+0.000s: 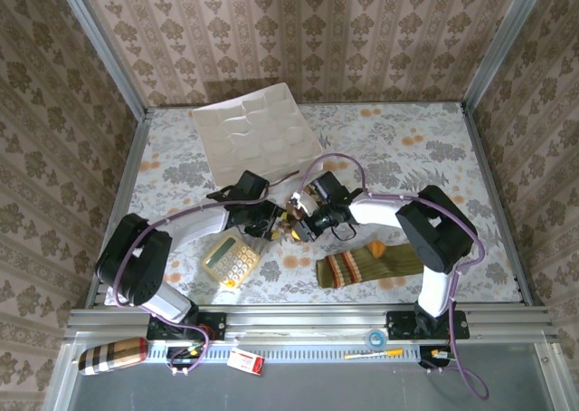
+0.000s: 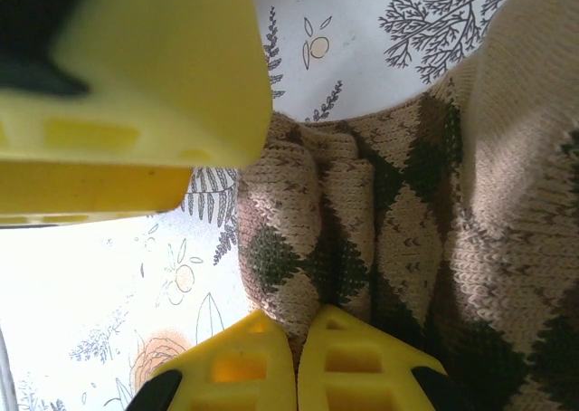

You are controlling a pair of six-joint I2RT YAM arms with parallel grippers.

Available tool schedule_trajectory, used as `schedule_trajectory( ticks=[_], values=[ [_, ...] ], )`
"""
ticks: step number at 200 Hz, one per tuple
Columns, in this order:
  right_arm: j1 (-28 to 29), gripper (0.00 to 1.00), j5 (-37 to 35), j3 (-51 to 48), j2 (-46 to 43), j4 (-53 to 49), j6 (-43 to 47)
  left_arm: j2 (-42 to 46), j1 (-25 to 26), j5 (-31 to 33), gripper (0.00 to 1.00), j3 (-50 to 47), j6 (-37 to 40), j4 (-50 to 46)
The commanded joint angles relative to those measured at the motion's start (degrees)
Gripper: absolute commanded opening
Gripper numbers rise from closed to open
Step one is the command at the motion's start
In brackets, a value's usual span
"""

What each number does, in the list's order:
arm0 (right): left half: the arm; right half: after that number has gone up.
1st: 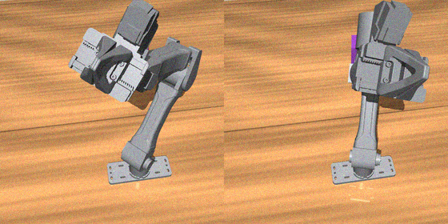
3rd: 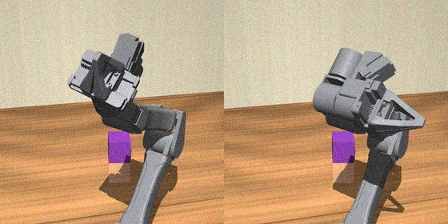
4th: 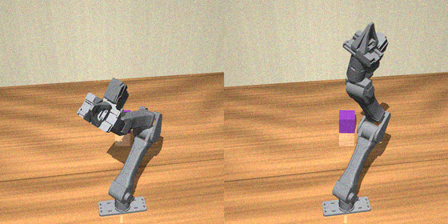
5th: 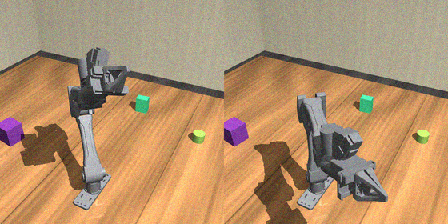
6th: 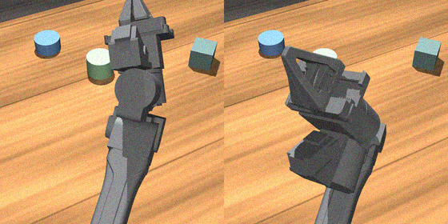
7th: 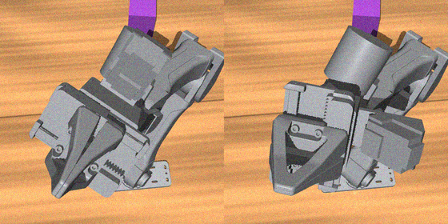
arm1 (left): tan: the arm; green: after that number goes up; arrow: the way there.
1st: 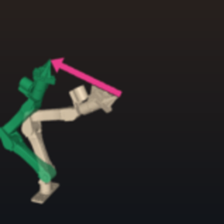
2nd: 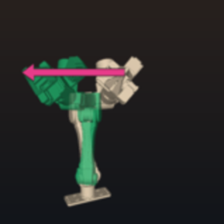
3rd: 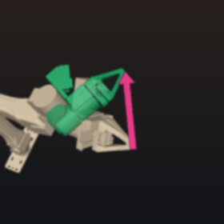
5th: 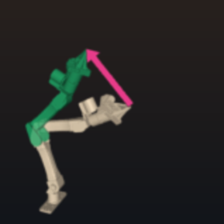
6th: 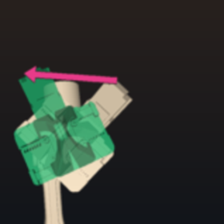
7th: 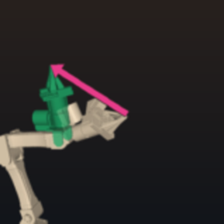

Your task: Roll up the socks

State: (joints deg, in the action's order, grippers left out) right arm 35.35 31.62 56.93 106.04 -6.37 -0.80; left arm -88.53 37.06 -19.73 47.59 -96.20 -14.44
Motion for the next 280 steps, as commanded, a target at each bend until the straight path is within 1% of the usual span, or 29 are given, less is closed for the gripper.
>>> schedule_trajectory(
  ticks=[1, 34, 102, 126, 138, 160, 172, 177, 186, 191, 210, 228, 241, 252, 259, 280],
  values=[
    [-1.8, 0.00, -4.2, -1.0, 4.8, -10.0, -2.2, -1.4, 0.6, -0.8, 0.44, -0.7, 1.6, 1.9],
    [-3.0, 0.00, -2.8, -0.9, 5.7, -10.0, -3.3, -2.8, 1.1, -1.2, 0.43, -0.4, 2.2, 2.7],
    [-5.8, 0.00, 1.1, 1.8, 9.7, -13.4, -5.4, -6.7, 1.6, -1.1, 0.45, 0.7, 4.1, 3.9],
    [-6.3, 0.00, 2.0, 2.9, 11.4, -14.7, -5.6, -8.8, 1.8, -0.8, 0.44, 1.2, 4.6, 4.2],
    [-6.3, 0.00, 2.2, 3.0, 11.6, -14.6, -5.9, -10.0, 2.0, -0.4, 0.37, 1.6, 4.4, 3.1],
    [-6.3, 0.00, 2.4, 3.4, 11.7, -14.7, -5.5, -11.5, 2.5, -0.7, 0.21, 2.5, 3.1, -2.3],
    [-6.2, 0.00, 2.1, 3.5, 11.7, -14.9, -4.6, -12.2, 3.0, -1.7, 0.08, 2.5, 2.1, -4.9],
    [-6.1, 0.00, 1.7, 3.6, 11.4, -15.0, -4.1, -12.3, 3.2, -2.0, 0.00, 2.5, 1.7, -5.8],
    [-5.8, 0.00, 1.0, 3.5, 10.5, -14.9, -2.7, -12.3, 3.7, -2.3, 0.00, 2.5, 0.7, -8.3],
    [-5.5, 0.02, 0.6, 3.3, 9.7, -14.5, -1.8, -12.3, 3.9, -2.4, 0.00, 2.7, 0.4, -9.7],
    [-3.7, 0.10, -2.3, 0.0, 3.7, -9.6, 1.3, -12.3, 4.1, -2.3, 0.00, 4.5, 0.1, -17.0],
    [-1.3, 0.18, -7.6, -7.5, -5.9, 1.2, 3.9, -11.9, 4.2, -2.1, 0.00, 5.5, -1.1, -21.2],
    [2.1, 0.25, -15.5, -16.5, -15.2, 13.5, 6.9, -11.9, 4.2, -1.3, 0.00, 7.1, -1.5, -24.5],
    [6.5, 0.38, -23.5, -23.1, -21.5, 23.1, 11.2, -12.2, 4.2, -0.9, 0.00, 8.5, -1.5, -27.0],
    [8.6, 0.40, -26.1, -24.2, -23.4, 24.0, 13.5, -12.3, 4.1, -0.9, 0.00, 9.1, -1.8, -28.0],
    [14.8, 0.43, -33.8, -24.1, -25.5, 20.6, 17.1, -13.3, 4.1, -1.5, 0.00, 10.3, -3.0, -29.7]
  ],
)
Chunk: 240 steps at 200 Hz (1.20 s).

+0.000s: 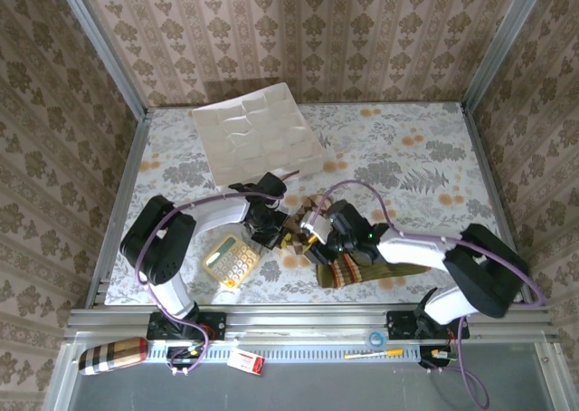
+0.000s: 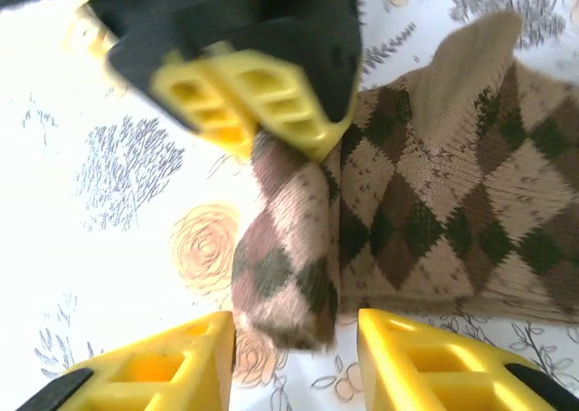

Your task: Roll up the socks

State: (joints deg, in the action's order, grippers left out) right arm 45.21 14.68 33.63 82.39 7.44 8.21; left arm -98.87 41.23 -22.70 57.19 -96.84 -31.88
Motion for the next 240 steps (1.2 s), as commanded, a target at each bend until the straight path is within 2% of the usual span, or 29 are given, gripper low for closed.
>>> schedule_trajectory(
  ticks=[1, 18, 39, 71, 96, 128, 147, 178, 190, 220, 240],
  values=[
    [5.3, 0.43, -17.2, -0.8, -1.9, 6.8, 8.4, -3.0, -0.1, 1.4, 0.00, 0.8, -2.4, -12.2],
    [10.9, 0.44, -24.6, -1.6, -1.8, 8.4, 12.3, -4.0, -0.2, 1.3, 0.00, 2.2, -2.3, -13.6],
    [14.6, 0.44, -30.3, -0.4, 0.0, 9.2, 15.6, -5.2, -0.3, 0.9, 0.00, 3.6, -1.9, -13.9],
    [17.2, 0.44, -30.6, 2.1, 3.5, 8.1, 20.1, -6.0, -0.8, 1.2, 0.00, 4.4, -1.2, -14.0],
    [17.4, 0.43, -34.0, 3.1, 7.4, 8.7, 20.9, -5.8, -1.0, 1.3, 0.00, 4.5, -1.0, -14.0],
    [17.4, 0.40, -34.3, 5.9, 12.0, 9.0, 22.9, -5.8, -1.0, 0.9, 0.00, 4.5, -0.5, -13.3],
    [17.3, 0.33, -36.1, 8.2, 15.2, 6.9, 22.7, -5.6, -1.1, 0.6, 0.00, 4.3, -0.5, -12.9],
    [16.4, 0.05, -36.4, 10.2, 16.9, 0.9, 17.6, -2.6, -2.2, 1.8, 0.00, 3.3, 0.3, -12.1],
    [15.3, 0.00, -33.0, 10.4, 16.2, -2.1, 14.2, -0.5, -3.0, 2.2, 0.15, 2.1, 0.5, -10.6],
    [11.9, 0.00, -23.0, 9.9, 15.5, -6.7, 7.8, 5.0, -5.5, 2.2, 0.50, -1.4, -0.2, -6.1],
    [9.0, 0.00, -16.4, 9.0, 15.5, -7.7, 4.0, 7.6, -7.1, 3.1, 0.62, -1.5, 1.2, -6.5]
  ],
)
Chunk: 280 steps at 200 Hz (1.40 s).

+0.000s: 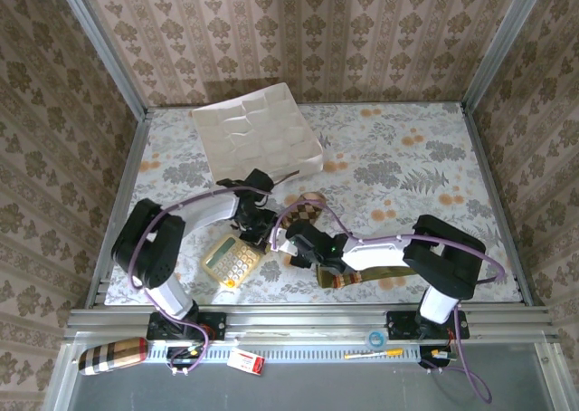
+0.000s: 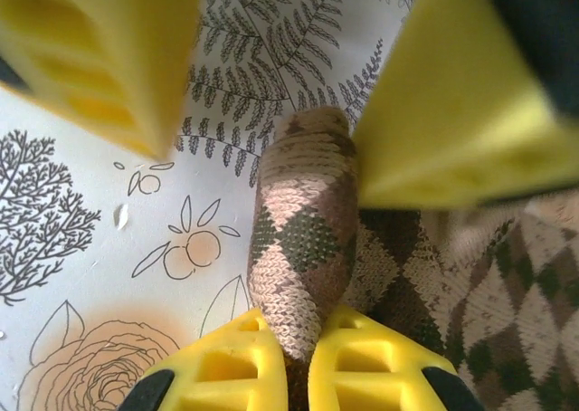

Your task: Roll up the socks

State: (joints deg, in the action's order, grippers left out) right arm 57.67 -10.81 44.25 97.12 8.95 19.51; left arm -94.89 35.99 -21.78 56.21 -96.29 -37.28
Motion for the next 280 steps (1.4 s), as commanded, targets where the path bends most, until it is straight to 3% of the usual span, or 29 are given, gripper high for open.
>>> schedule_trajectory(
  ticks=[1, 27, 95, 148, 260, 280],
  values=[
    [-3.6, 0.00, 9.5, -1.7, 0.8, -9.3, -7.4, 3.8, -2.0, 2.2, 0.62, -0.5, 0.7, -1.1],
    [-7.6, 0.00, 16.7, -2.3, 1.0, -10.6, -11.2, 6.7, -3.5, 3.0, 0.65, -1.1, 2.3, 1.5],
    [-15.8, 0.00, 29.0, 0.2, 4.6, -15.6, -16.6, 7.7, -1.4, 1.2, 0.51, -3.3, 5.6, 7.9],
    [-19.2, 0.00, 33.5, 3.6, 8.4, -19.7, -19.1, 4.5, 1.9, 0.4, 0.44, -5.0, 4.1, 15.6],
    [-23.4, 0.00, 39.1, 7.5, 13.4, -22.9, -21.9, -4.0, 4.2, -0.4, 0.47, -4.0, 4.6, 17.0],
    [-23.5, 0.00, 39.2, 8.3, 13.9, -23.2, -21.4, -6.1, 5.0, -1.4, 0.41, -4.4, 3.7, 14.7]
  ],
)
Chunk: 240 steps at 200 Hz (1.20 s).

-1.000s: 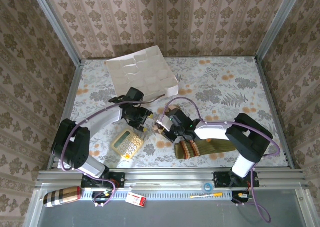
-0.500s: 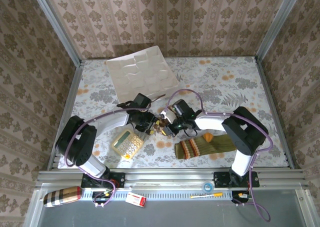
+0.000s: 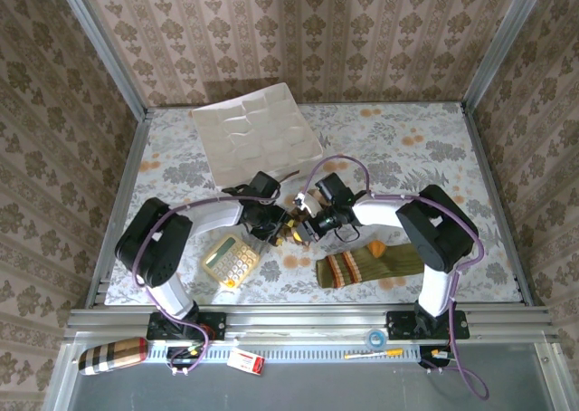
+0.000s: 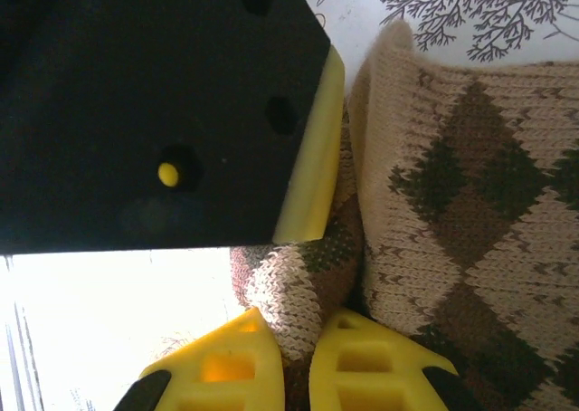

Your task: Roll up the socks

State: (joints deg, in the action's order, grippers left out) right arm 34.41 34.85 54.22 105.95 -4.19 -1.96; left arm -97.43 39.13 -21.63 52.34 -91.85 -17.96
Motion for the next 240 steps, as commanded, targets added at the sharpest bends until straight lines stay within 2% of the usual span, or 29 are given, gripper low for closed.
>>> schedule_trajectory(
  ticks=[1, 13, 30, 36, 65, 76, 96, 117, 137, 159, 195, 240],
  values=[
    [-0.2, 0.00, -6.5, -1.6, 5.1, -10.0, 0.1, -3.6, 1.8, -1.6, 0.40, -0.5, -0.8, -4.7],
    [-0.1, 0.00, -6.3, -1.4, 5.0, -9.9, 0.9, -4.7, 2.4, -2.2, 0.30, -0.1, -1.4, -7.9],
    [0.1, 0.00, -6.6, -1.5, 3.8, -9.0, 2.9, -5.1, 3.2, -2.3, 0.08, -0.2, -2.6, -10.8],
    [0.3, 0.03, -6.8, -1.8, 3.1, -8.4, 3.7, -5.0, 3.4, -2.2, 0.00, -0.3, -3.1, -12.0],
    [2.0, 0.18, -11.5, -6.4, -5.1, -0.7, 7.2, -4.0, 3.3, -0.6, 0.00, 0.0, -4.8, -18.8],
    [4.0, 0.25, -17.7, -10.3, -10.9, 4.7, 9.5, -3.4, 3.2, 0.4, 0.00, 0.6, -5.3, -22.0],
    [11.3, 0.39, -31.8, -18.3, -20.9, 15.4, 16.6, -2.9, 2.7, 2.0, 0.00, 2.2, -5.7, -26.7],
    [17.7, 0.51, -40.5, -20.0, -24.0, 16.6, 20.0, -3.2, 2.3, 2.7, 0.00, 3.9, -5.9, -29.0],
    [23.7, 0.52, -48.9, -20.7, -23.5, 18.3, 22.9, -4.2, 1.9, 2.3, 0.00, 5.2, -6.4, -29.1],
    [27.5, 0.52, -55.0, -19.5, -21.9, 19.2, 25.4, -5.7, 1.7, 2.5, 0.00, 7.2, -5.9, -29.7],
    [30.5, 0.50, -55.3, -17.1, -18.6, 18.1, 28.7, -7.3, 1.6, 2.6, 0.00, 9.3, -4.9, -30.4],
    [30.8, 0.45, -57.2, -15.3, -13.5, 18.9, 28.4, -7.1, 1.3, 2.7, 0.00, 9.6, -4.3, -29.9]
  ],
)
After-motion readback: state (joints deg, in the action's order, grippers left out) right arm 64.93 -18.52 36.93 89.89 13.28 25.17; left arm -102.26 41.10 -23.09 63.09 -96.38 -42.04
